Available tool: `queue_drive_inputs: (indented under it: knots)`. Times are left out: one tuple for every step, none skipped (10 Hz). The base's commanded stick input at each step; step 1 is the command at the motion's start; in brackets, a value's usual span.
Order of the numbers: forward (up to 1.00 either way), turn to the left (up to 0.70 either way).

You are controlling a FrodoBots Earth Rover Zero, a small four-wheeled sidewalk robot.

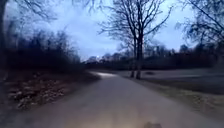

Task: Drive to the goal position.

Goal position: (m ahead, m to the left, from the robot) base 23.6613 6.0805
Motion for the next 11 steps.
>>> queue_drive_inputs:
  knots:
    - [1.00, 0.00]
    - [1.00, 0.00]
    - [1.00, 0.00]
    - [1.00, 0.08]
    - [1.00, 0.22]
    - [1.00, 0.38]
    - [1.00, 0.12]
    - [1.00, 0.00]
    - [1.00, 0.00]
    - [1.00, 0.00]
    - [1.00, 0.00]
